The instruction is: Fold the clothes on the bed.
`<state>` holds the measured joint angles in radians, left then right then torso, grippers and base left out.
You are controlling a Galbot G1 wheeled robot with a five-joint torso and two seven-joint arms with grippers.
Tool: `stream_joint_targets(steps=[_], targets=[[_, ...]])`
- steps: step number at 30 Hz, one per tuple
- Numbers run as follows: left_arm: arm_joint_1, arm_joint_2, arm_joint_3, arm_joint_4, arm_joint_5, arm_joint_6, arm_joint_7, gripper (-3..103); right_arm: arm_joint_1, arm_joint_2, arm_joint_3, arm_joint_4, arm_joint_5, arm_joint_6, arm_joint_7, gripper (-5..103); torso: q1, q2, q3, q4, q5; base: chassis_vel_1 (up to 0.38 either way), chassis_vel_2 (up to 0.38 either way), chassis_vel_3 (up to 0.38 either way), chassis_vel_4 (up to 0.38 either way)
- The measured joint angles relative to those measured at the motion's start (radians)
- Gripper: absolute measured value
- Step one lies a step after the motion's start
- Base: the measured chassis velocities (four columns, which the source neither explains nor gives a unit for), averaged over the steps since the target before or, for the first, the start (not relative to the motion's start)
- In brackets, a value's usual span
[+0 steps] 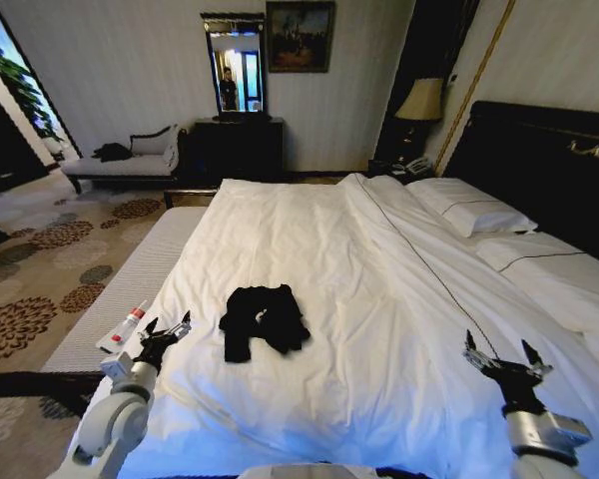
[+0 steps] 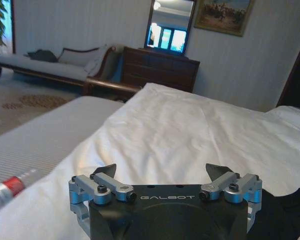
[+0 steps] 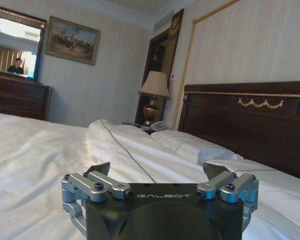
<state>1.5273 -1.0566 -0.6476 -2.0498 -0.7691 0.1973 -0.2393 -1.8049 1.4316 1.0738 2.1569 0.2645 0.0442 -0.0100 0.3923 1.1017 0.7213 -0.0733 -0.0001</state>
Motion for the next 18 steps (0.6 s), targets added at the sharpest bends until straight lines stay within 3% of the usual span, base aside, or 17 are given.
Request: stream_joint_targets(steps=[6, 8, 13, 18], targets=[[-0.128, 0.028, 0.079, 0.081, -0.062, 0.020, -0.023, 100, -0.018, 0.022, -0.013, -0.001, -0.029, 0.011, -0.002, 100, 0.000, 0.000, 0.000, -0.0001, -0.0002, 0.000, 0.000, 0.000, 0.000], [-0.229, 0.054, 0.136, 0.139, -0.111, 0.032, -0.027, 100, -0.029, 0.029, -0.013, -0.004, -0.035, 0.018, -0.003, 100, 0.000, 0.000, 0.000, -0.0004, 0.0002, 0.000, 0.000, 0.000, 0.000], [-0.356, 0.075, 0.220, 0.215, -0.158, 0.046, -0.028, 100, -0.033, 0.031, -0.004, -0.004, -0.035, 0.019, -0.002, 100, 0.000, 0.000, 0.000, -0.0001, 0.0001, 0.000, 0.000, 0.000, 0.000], [-0.470, 0.074, 0.291, 0.274, -0.206, 0.104, -0.068, 100, -0.034, 0.034, -0.004, 0.001, -0.043, 0.016, 0.001, 100, 0.000, 0.000, 0.000, -0.0001, 0.0001, 0.000, 0.000, 0.000, 0.000]])
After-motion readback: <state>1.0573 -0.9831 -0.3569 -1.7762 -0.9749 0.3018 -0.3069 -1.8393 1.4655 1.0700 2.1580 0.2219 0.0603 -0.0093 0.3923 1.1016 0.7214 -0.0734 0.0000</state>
